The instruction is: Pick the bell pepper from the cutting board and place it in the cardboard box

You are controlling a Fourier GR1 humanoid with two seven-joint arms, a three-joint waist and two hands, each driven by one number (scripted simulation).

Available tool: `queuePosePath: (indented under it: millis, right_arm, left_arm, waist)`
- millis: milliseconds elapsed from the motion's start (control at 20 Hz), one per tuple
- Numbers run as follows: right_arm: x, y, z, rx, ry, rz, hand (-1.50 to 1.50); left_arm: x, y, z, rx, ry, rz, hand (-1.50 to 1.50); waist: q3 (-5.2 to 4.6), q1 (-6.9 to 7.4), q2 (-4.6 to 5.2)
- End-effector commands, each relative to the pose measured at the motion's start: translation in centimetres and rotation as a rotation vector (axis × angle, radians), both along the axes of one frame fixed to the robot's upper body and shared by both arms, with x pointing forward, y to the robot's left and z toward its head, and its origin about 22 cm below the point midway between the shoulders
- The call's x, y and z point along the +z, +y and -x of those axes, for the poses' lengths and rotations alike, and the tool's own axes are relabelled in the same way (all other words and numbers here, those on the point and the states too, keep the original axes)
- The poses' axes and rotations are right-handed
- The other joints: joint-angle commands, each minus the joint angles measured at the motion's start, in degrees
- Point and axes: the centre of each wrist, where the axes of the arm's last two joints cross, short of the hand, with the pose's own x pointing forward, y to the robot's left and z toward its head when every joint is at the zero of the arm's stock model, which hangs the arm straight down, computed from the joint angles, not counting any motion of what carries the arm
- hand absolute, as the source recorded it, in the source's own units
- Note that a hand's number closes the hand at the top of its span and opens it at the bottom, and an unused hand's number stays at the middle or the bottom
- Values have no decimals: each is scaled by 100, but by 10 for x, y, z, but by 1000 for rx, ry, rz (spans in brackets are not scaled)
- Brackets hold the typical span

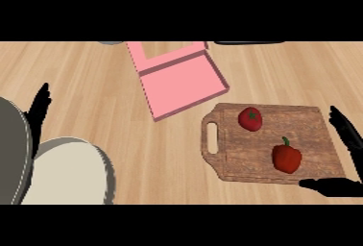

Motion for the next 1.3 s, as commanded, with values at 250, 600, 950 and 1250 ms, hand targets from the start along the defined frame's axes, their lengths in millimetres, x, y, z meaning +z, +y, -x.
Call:
queuePosePath:
  millis: [250,600,950,1250]
  right_arm:
    - [-37,-57,63,73,-136,73,-150]
    - [16,-72,35,171,102,440,-150]
    - [44,-45,-5,249,342,637,-150]
    - [58,-7,-26,332,441,621,-150]
  left_arm:
    - [-17,17,23,99,97,-58,0]
    - [-8,9,9,65,88,-67,0]
    - [-16,-3,15,31,75,-80,0]
    - [4,7,19,48,72,-71,0]
  waist:
    - [-41,159,23]
    - [-57,244,43]
    - [-58,450,68]
    - [-49,320,24]
